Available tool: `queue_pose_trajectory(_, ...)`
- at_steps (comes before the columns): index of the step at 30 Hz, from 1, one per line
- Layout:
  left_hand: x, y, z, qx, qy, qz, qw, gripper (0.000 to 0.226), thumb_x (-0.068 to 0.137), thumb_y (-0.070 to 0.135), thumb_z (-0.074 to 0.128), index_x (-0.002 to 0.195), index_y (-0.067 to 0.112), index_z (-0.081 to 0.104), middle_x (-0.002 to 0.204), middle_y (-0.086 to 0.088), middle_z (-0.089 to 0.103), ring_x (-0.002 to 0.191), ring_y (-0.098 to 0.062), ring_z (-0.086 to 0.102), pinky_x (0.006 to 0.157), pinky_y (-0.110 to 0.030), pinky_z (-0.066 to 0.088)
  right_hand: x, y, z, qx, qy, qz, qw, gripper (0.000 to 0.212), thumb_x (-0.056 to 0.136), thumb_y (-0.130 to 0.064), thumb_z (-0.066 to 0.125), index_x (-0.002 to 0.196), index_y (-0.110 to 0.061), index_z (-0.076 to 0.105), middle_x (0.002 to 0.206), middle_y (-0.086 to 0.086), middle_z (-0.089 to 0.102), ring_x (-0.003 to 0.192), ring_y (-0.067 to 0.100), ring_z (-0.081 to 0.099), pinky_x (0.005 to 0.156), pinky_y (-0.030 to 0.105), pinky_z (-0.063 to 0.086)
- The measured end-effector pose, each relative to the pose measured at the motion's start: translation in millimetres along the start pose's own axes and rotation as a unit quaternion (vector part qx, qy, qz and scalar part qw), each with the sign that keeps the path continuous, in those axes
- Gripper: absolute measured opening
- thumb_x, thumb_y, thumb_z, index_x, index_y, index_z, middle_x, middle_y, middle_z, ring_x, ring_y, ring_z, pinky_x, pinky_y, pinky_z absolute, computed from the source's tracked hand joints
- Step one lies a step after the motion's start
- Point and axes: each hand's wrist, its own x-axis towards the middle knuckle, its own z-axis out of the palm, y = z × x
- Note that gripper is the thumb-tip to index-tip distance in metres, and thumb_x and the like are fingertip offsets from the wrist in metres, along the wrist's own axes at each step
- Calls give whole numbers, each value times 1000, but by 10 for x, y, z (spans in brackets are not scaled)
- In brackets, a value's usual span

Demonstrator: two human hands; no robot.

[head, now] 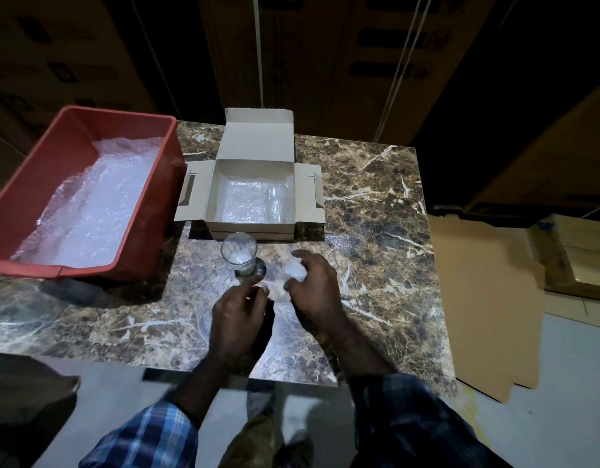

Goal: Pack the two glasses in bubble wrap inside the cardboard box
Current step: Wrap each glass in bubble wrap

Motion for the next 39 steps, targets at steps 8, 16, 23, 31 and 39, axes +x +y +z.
queue_pose_trajectory(8, 236, 202, -451, -23, 133, -4, 991, 29, 86, 14, 76, 109, 20, 59, 98, 6, 59, 73, -13, 58, 67, -36, 50, 92, -708, 10, -30, -15, -157, 987, 29, 81, -6, 68, 109, -8, 64, 110, 9, 63, 100, 22, 58, 81, 27, 44)
queue_pose_trajectory(16, 552, 4, -585, -42, 19, -10, 999, 61, 80, 13, 79, 135, 17, 53, 129, 3, 53, 91, -12, 59, 77, -8, 43, 294, -881, 294, -221, -14, -230, 947, 20, 71, -11, 72, 90, -10, 68, 88, 7, 69, 85, 29, 56, 72, 34, 36)
queue_pose_trajectory(23, 732, -131, -635, -99, -49, -10, 994, 55, 77, 12, 82, 127, 30, 65, 113, 14, 63, 85, 2, 62, 75, -17, 49, 485, -1237, 305, -392, -128, -184, 892, 16, 85, -18, 62, 99, -14, 67, 101, 7, 68, 102, 28, 57, 90, 38, 35)
queue_pose_trajectory(31, 821, -113, -717, -132, -99, 20, 986, 54, 74, 2, 77, 119, 29, 66, 104, 22, 63, 82, 1, 62, 68, -6, 43, 553, -1334, 256, -461, -187, -183, 848, 13, 85, -26, 62, 97, -21, 64, 101, 4, 70, 98, 26, 65, 98, 40, 33)
queue_pose_trajectory(39, 895, -203, -736, -129, -160, 20, 979, 51, 79, 20, 72, 127, 32, 61, 107, 20, 62, 83, -6, 63, 71, -14, 48, 615, -1408, 328, -491, -179, -134, 842, 31, 95, -32, 54, 118, -10, 60, 112, 12, 64, 105, 30, 62, 101, 41, 33)
